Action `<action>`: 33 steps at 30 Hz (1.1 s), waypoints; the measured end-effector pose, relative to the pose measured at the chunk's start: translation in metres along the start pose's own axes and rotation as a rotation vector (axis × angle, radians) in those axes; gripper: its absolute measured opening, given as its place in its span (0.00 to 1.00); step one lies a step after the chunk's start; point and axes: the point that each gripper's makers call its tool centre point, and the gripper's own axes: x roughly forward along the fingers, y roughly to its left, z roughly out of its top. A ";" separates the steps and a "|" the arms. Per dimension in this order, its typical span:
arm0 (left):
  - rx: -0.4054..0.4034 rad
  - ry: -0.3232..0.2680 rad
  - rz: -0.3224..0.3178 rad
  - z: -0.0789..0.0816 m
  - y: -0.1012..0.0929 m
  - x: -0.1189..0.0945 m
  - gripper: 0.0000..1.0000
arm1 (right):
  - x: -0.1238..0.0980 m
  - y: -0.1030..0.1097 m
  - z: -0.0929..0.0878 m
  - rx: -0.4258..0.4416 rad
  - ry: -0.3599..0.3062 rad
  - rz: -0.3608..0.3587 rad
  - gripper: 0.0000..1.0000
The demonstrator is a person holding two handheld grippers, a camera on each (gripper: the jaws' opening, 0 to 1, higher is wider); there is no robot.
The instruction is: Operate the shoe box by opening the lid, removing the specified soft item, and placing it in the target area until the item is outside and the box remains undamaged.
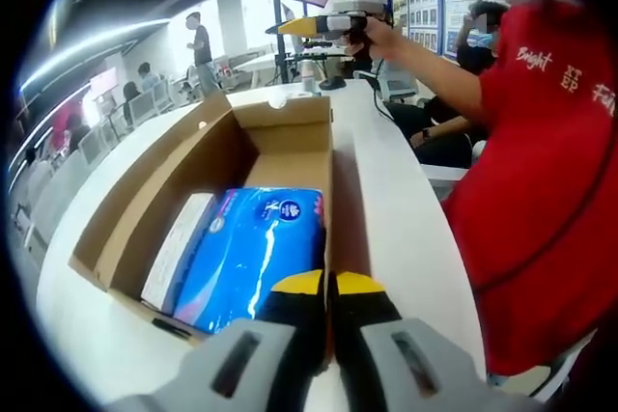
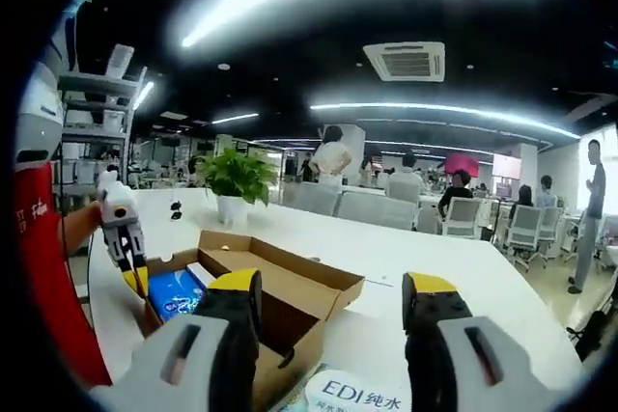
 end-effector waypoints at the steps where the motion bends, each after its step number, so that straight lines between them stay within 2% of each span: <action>1: 0.000 0.000 0.001 0.000 0.000 0.000 0.02 | 0.001 0.003 0.001 -0.008 -0.006 0.007 0.60; 9: 0.001 -0.002 -0.001 0.000 0.000 0.000 0.02 | 0.006 0.013 0.001 -0.044 0.009 0.048 0.58; 11: 0.001 -0.003 -0.002 0.000 0.000 0.000 0.02 | 0.006 0.007 -0.005 -0.132 0.045 0.021 0.51; 12: 0.001 -0.003 -0.002 0.000 0.000 0.000 0.02 | 0.005 -0.001 -0.009 -0.161 0.071 -0.026 0.48; 13: 0.001 -0.003 -0.001 0.000 0.000 0.000 0.02 | 0.006 -0.005 -0.013 -0.152 0.095 -0.051 0.48; 15: 0.002 -0.005 0.000 0.000 0.000 0.000 0.02 | 0.009 -0.001 -0.015 -0.068 0.092 -0.019 0.50; 16: 0.002 -0.006 0.000 0.000 0.000 0.000 0.02 | 0.009 0.000 -0.013 -0.061 0.076 -0.011 0.50; 26: 0.001 -0.008 -0.001 0.000 0.000 0.000 0.02 | 0.018 0.017 -0.008 -0.081 0.060 0.072 0.53; 28: 0.001 -0.009 -0.001 0.000 0.000 0.000 0.02 | 0.021 0.029 -0.008 -0.086 0.050 0.137 0.55; 33: 0.002 -0.011 -0.002 0.000 0.000 0.000 0.02 | 0.033 0.039 -0.019 -0.035 0.075 0.190 0.55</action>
